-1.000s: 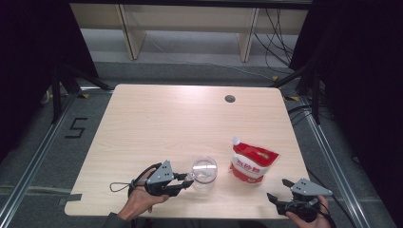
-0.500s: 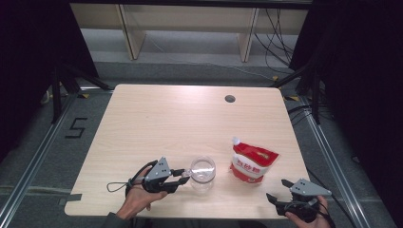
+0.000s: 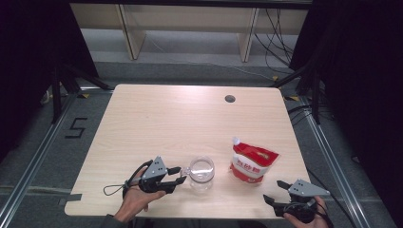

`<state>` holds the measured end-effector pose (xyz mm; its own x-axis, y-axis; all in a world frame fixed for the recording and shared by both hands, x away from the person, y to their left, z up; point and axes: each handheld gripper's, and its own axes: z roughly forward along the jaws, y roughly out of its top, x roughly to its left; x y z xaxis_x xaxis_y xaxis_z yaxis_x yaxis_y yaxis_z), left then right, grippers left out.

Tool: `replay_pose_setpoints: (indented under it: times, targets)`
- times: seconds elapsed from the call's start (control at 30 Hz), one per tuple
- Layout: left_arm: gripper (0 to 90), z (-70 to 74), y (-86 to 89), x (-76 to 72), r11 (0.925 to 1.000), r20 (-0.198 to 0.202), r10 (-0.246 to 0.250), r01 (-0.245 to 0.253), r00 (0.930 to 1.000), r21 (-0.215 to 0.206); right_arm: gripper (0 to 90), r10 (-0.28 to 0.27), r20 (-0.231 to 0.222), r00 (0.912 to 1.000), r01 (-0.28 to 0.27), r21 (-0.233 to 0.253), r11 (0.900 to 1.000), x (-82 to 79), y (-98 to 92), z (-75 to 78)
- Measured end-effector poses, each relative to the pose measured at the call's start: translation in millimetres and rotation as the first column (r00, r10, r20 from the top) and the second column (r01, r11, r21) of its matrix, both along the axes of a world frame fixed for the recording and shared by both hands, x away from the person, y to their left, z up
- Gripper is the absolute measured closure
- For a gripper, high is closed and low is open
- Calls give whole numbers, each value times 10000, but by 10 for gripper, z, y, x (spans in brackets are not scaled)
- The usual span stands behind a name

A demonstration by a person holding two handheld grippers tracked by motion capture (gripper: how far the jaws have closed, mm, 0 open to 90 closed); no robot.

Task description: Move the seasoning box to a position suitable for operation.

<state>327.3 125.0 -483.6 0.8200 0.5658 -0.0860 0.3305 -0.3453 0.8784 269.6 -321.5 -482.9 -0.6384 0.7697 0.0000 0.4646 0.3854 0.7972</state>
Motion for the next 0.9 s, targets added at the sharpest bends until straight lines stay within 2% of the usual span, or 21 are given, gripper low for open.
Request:
replay_pose_setpoints:
  times: [0.03,0.07,0.1,0.17,0.2,0.23,0.27,0.3,0.33,0.47,0.53,0.57,0.6,0.67,0.7,0.73,0.77,0.87,0.9]
  targets:
    - [558,10,22,-12,10000,-2,-36,36,10000,34,264,85,-83,9999,-84,143,9999,0,15,-3]
    - [538,10,22,-12,10000,-2,-36,36,10000,34,264,189,21,9998,-189,136,9997,0,25,-3]
    - [507,12,41,-53,9994,-247,260,-265,9994,-208,265,235,16,9997,-235,158,9996,-9,38,0]
    - [476,22,64,-66,9991,-326,352,-359,9988,-214,266,115,-484,9988,-90,514,9986,-54,93,10]
    - [462,19,71,-84,9981,-468,502,-518,9976,-339,269,369,-162,9992,-362,411,9985,-31,93,6]
    - [452,15,73,-93,9972,-553,570,-595,9968,-445,271,492,-175,9986,-484,395,9980,-38,127,9]
    - [446,19,79,-103,9968,-600,663,-687,9960,-401,271,386,-324,9987,-371,460,9983,-60,154,12]
    - [439,14,86,-110,9958,-666,735,-768,9951,-490,272,715,-132,9974,-708,428,9966,-37,160,3]
    - [429,13,88,-118,9945,-753,825,-869,9937,-581,273,657,37,9978,-658,237,9976,-43,174,7]
    - [385,25,106,-132,9909,-996,982,-1065,9902,-822,273,758,-81,9971,-754,392,9964,-46,205,7]
    - [371,48,122,-135,9900,-945,1001,-1087,9905,-900,274,693,-30,9976,-691,394,9968,-50,208,11]
    - [365,63,121,-146,9876,-1074,1100,-1209,9881,-1006,275,556,-73,9984,-551,511,9972,-63,217,14]
    - [361,82,129,-142,9877,-1018,1083,-1187,9889,-1019,275,546,-296,9981,-527,621,9967,-73,228,15]
    - [353,112,142,-139,9847,-1073,1120,-1248,9879,-1214,275,708,-105,9974,-701,574,9959,-51,227,9]
    - [351,119,141,-143,9818,-1192,1205,-1361,9855,-1323,275,747,-131,9971,-738,600,9955,-53,238,8]
    - [350,136,150,-143,9815,-1183,1212,-1368,9855,-1336,275,680,-98,9976,-674,519,9964,-61,242,14]
    - [350,144,145,-142,9798,-1161,1257,-1416,9853,-1411,275,702,-90,9975,-695,633,9956,-71,267,11]
    - [350,175,152,-147,9786,-1269,1430,-1594,9816,-1304,275,907,-98,9958,-901,534,9945,-68,287,12]
    - [351,182,153,-140,9789,-1202,1417,-1571,9826,-1305,275,739,-202,9971,-725,604,9955,-92,308,15]
